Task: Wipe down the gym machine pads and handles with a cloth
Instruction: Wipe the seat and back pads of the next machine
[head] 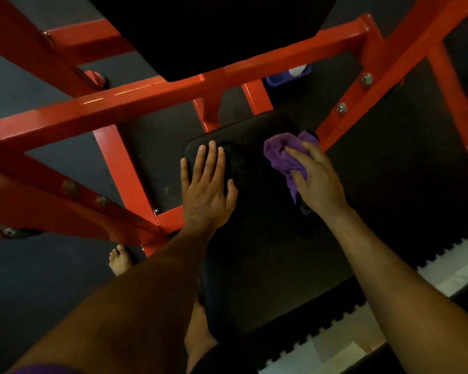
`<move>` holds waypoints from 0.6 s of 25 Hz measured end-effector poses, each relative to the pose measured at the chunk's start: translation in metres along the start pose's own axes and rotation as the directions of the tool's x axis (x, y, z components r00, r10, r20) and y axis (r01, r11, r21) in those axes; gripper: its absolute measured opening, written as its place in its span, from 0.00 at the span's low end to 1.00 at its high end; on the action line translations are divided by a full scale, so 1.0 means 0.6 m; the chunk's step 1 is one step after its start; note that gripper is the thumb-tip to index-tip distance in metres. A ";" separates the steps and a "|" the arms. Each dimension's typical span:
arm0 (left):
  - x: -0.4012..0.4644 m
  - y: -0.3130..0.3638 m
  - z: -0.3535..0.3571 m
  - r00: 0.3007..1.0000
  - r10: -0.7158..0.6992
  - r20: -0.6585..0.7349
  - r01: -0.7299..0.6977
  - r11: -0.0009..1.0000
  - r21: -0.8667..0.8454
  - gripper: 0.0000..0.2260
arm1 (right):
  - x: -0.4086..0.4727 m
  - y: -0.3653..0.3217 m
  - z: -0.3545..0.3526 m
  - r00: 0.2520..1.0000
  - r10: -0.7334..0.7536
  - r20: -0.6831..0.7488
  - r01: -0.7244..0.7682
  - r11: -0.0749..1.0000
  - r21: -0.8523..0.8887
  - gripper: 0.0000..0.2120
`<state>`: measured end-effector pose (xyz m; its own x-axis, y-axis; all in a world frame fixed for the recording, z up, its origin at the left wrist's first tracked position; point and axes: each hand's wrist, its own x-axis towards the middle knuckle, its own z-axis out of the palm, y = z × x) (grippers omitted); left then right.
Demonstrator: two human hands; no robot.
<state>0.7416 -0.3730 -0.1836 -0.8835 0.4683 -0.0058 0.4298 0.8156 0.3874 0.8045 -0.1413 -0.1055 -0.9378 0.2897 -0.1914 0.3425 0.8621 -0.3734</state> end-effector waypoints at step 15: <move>-0.268 -0.012 0.004 0.957 0.266 0.118 -0.246 0.956 -0.161 0.30 | 0.126 -0.179 0.113 0.953 -0.299 -0.042 0.286 0.938 -0.195 0.21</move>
<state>0.8813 -0.4531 -0.1878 -0.7089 0.7052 -0.0115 0.5979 0.6095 0.5205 0.7009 -0.2400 -0.1413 -0.9988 0.0357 -0.0325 0.0422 0.9727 -0.2284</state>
